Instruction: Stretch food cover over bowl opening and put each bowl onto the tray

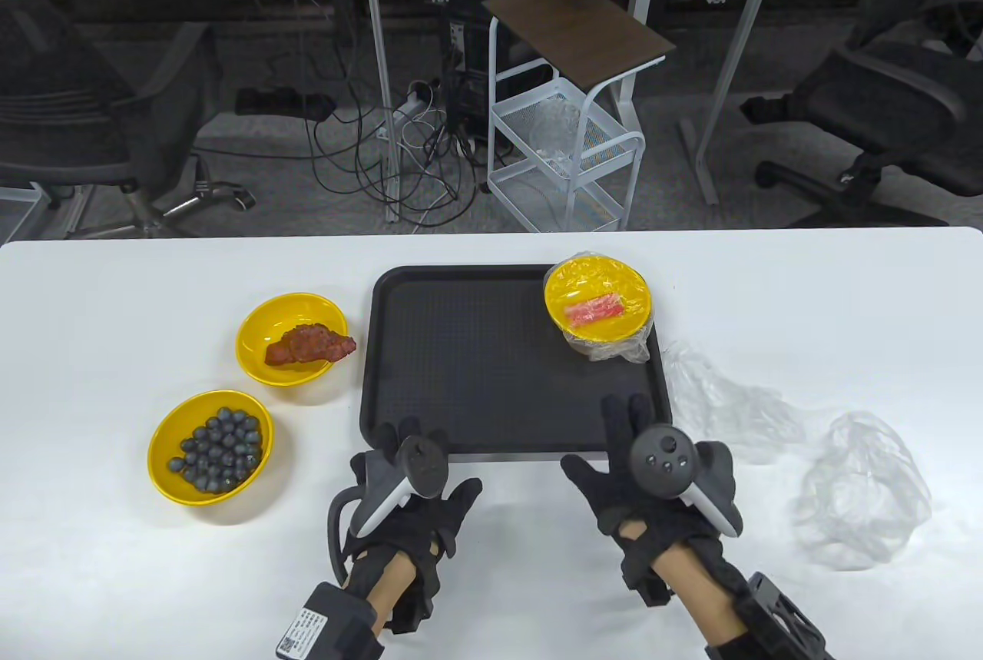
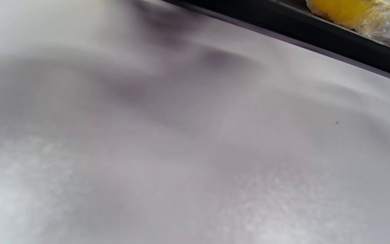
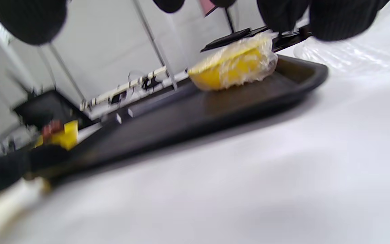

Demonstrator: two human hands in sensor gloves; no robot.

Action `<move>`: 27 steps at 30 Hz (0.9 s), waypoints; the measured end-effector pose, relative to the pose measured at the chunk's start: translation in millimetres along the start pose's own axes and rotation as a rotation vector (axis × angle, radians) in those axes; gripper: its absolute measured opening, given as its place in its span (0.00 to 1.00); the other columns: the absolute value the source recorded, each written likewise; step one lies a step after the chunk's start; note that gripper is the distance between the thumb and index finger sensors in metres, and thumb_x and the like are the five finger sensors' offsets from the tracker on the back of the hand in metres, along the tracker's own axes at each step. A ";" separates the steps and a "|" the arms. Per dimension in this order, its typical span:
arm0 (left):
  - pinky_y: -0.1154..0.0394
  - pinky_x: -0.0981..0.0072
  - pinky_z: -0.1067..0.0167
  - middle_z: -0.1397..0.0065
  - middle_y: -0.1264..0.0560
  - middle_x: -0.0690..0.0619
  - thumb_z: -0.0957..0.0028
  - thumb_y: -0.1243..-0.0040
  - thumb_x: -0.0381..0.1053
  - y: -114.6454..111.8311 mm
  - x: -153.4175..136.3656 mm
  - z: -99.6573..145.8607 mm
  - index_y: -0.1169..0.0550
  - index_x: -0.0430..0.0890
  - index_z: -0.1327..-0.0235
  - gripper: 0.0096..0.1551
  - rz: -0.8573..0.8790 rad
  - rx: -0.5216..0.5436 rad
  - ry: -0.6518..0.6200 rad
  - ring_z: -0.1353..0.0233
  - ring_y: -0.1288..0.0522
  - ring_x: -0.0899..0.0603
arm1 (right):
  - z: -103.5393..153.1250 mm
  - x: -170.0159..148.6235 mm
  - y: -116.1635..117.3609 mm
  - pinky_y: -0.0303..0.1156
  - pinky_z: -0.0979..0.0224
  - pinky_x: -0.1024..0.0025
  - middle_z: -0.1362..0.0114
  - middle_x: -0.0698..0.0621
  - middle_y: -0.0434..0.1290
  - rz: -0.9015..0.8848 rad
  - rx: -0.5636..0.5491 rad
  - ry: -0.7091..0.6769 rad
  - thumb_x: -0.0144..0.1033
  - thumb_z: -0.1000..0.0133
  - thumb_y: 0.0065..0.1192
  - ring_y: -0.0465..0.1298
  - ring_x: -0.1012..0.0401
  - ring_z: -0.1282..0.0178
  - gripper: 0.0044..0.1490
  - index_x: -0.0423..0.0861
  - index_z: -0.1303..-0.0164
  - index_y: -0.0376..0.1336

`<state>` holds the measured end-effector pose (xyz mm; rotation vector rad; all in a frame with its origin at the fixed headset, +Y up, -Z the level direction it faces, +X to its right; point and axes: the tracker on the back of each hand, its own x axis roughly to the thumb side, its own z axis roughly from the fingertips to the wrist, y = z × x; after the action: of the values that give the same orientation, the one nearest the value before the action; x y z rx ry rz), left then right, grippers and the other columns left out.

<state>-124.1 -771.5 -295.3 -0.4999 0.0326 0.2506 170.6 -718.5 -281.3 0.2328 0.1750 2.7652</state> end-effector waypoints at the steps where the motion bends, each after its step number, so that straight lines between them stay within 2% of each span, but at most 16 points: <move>1: 0.77 0.40 0.25 0.13 0.74 0.59 0.57 0.68 0.83 -0.7 0.9 -0.4 0.61 0.65 0.17 0.54 -0.002 -0.006 -0.002 0.16 0.80 0.45 | 5.3 -0.4 7.4 0.53 0.33 0.20 0.14 0.35 0.32 0.069 0.017 -0.016 0.79 0.48 0.49 0.43 0.23 0.20 0.67 0.48 0.12 0.33; 3: 0.78 0.41 0.25 0.14 0.74 0.60 0.57 0.69 0.83 -1.7 1.3 -1.1 0.61 0.65 0.17 0.54 -0.002 -0.031 -0.010 0.16 0.81 0.48 | 9.6 -1.9 18.4 0.48 0.34 0.18 0.14 0.36 0.30 0.119 0.036 -0.032 0.81 0.49 0.47 0.39 0.23 0.20 0.68 0.49 0.12 0.31; 6: 0.79 0.42 0.26 0.14 0.75 0.61 0.58 0.70 0.83 -2.8 0.7 -0.1 0.62 0.65 0.18 0.55 -0.012 -0.027 -0.003 0.17 0.83 0.49 | 10.5 -1.9 29.6 0.41 0.34 0.17 0.15 0.38 0.25 0.104 0.146 -0.035 0.81 0.48 0.45 0.31 0.24 0.21 0.68 0.51 0.13 0.28; 11: 0.81 0.42 0.27 0.15 0.76 0.62 0.59 0.71 0.84 -2.0 0.4 0.2 0.64 0.64 0.19 0.56 -0.026 -0.015 0.009 0.19 0.84 0.50 | 9.3 2.5 35.1 0.38 0.35 0.17 0.15 0.39 0.24 0.190 0.163 -0.069 0.82 0.49 0.45 0.28 0.25 0.21 0.67 0.53 0.13 0.28; 17: 0.82 0.39 0.30 0.15 0.77 0.61 0.60 0.72 0.85 -3.0 0.5 0.6 0.65 0.67 0.20 0.55 -0.051 -0.004 0.028 0.19 0.85 0.49 | 10.0 0.6 34.5 0.36 0.36 0.17 0.15 0.39 0.25 0.193 0.163 -0.072 0.82 0.49 0.45 0.28 0.26 0.21 0.66 0.54 0.13 0.29; 21: 0.82 0.38 0.30 0.16 0.78 0.61 0.60 0.72 0.85 9.2 -6.8 4.1 0.68 0.69 0.22 0.55 -0.034 0.033 0.033 0.19 0.86 0.48 | 11.3 1.5 30.2 0.36 0.36 0.17 0.15 0.39 0.24 0.161 0.159 -0.065 0.81 0.49 0.45 0.27 0.25 0.22 0.66 0.54 0.13 0.29; 23: 0.82 0.38 0.30 0.16 0.79 0.61 0.60 0.72 0.85 18.9 -15.0 6.7 0.71 0.69 0.26 0.54 0.003 0.059 0.043 0.20 0.86 0.48 | 12.5 3.9 27.4 0.36 0.36 0.17 0.15 0.38 0.25 0.149 0.147 -0.076 0.81 0.49 0.45 0.28 0.25 0.22 0.66 0.54 0.13 0.29; 27: 0.83 0.36 0.32 0.16 0.79 0.61 0.61 0.71 0.85 40.9 -39.0 12.3 0.71 0.69 0.25 0.55 0.062 0.115 0.095 0.20 0.87 0.47 | 14.1 2.8 24.6 0.36 0.36 0.17 0.15 0.38 0.24 0.141 0.143 -0.076 0.81 0.49 0.45 0.28 0.25 0.22 0.66 0.53 0.13 0.29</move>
<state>-172.2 -739.9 -300.2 -0.3968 0.1548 0.2838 162.3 -739.0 -263.4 0.4008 0.3499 2.8805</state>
